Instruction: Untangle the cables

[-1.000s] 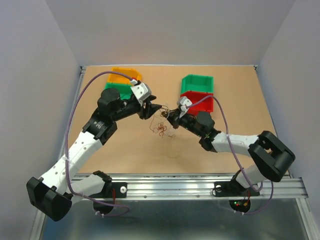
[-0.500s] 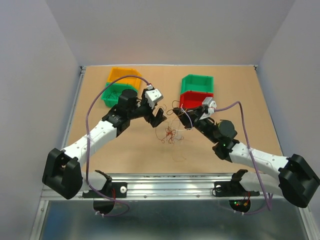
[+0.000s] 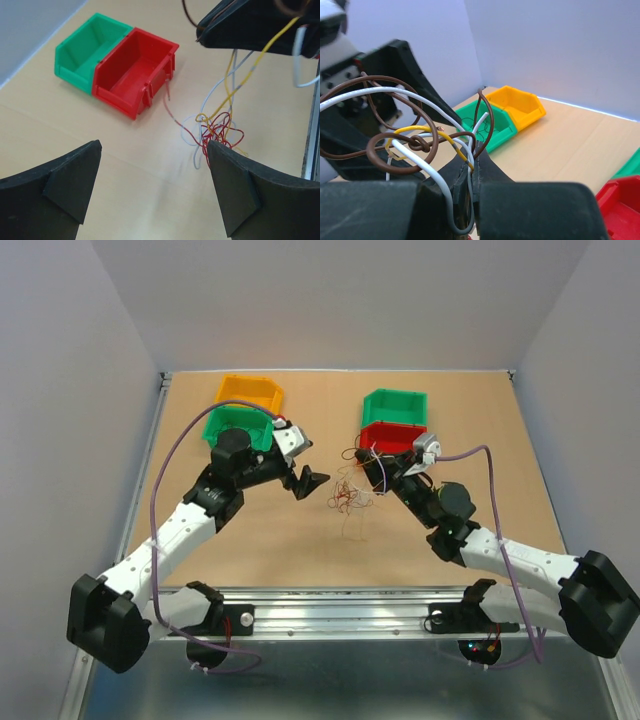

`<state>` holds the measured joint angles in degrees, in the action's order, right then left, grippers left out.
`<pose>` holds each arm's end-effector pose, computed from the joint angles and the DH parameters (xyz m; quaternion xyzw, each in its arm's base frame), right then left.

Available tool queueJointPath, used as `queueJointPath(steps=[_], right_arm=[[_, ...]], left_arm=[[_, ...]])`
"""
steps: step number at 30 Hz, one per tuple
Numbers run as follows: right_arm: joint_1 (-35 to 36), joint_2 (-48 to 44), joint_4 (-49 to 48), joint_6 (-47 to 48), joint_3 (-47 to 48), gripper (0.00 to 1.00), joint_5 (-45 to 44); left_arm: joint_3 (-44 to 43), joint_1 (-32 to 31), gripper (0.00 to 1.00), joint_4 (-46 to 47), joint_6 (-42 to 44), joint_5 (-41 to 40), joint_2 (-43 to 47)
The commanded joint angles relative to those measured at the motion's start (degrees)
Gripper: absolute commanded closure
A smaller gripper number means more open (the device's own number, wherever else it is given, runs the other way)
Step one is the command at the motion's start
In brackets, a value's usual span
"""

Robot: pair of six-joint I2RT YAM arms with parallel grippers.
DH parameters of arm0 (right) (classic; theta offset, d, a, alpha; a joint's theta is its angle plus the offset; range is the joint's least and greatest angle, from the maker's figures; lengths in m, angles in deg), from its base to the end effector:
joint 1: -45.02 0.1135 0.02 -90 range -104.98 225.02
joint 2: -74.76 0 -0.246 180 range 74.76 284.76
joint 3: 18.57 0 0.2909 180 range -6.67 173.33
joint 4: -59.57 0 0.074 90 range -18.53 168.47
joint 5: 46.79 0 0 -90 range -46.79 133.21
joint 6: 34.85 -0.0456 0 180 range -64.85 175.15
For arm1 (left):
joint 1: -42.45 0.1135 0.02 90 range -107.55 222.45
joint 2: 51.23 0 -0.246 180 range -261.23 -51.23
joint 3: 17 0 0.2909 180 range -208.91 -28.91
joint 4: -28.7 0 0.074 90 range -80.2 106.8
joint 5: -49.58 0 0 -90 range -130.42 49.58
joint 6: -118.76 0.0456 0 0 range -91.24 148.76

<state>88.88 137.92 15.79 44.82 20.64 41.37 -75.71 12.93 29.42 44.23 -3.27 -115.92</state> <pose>0.2081 0.1980 0.2555 -0.1532 0.5541 0.3644 0.7326 0.2597 -0.1787 0.2955 0.4663 0.5649 -0.3117 0.6052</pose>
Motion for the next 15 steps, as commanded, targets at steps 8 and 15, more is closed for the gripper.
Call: queueJointPath(steps=[8, 15], right_arm=[[0.0, 2.2, -1.7, -0.7, 1.0, 0.99, 0.7], [0.0, 4.2, -1.8, -2.1, 2.7, 0.99, 4.1]], left_arm=[[1.0, 0.4, 0.01, 7.1, -0.2, 5.9, 2.4], [-0.9, -1.1, 0.03, 8.6, -0.9, 4.4, -2.4]])
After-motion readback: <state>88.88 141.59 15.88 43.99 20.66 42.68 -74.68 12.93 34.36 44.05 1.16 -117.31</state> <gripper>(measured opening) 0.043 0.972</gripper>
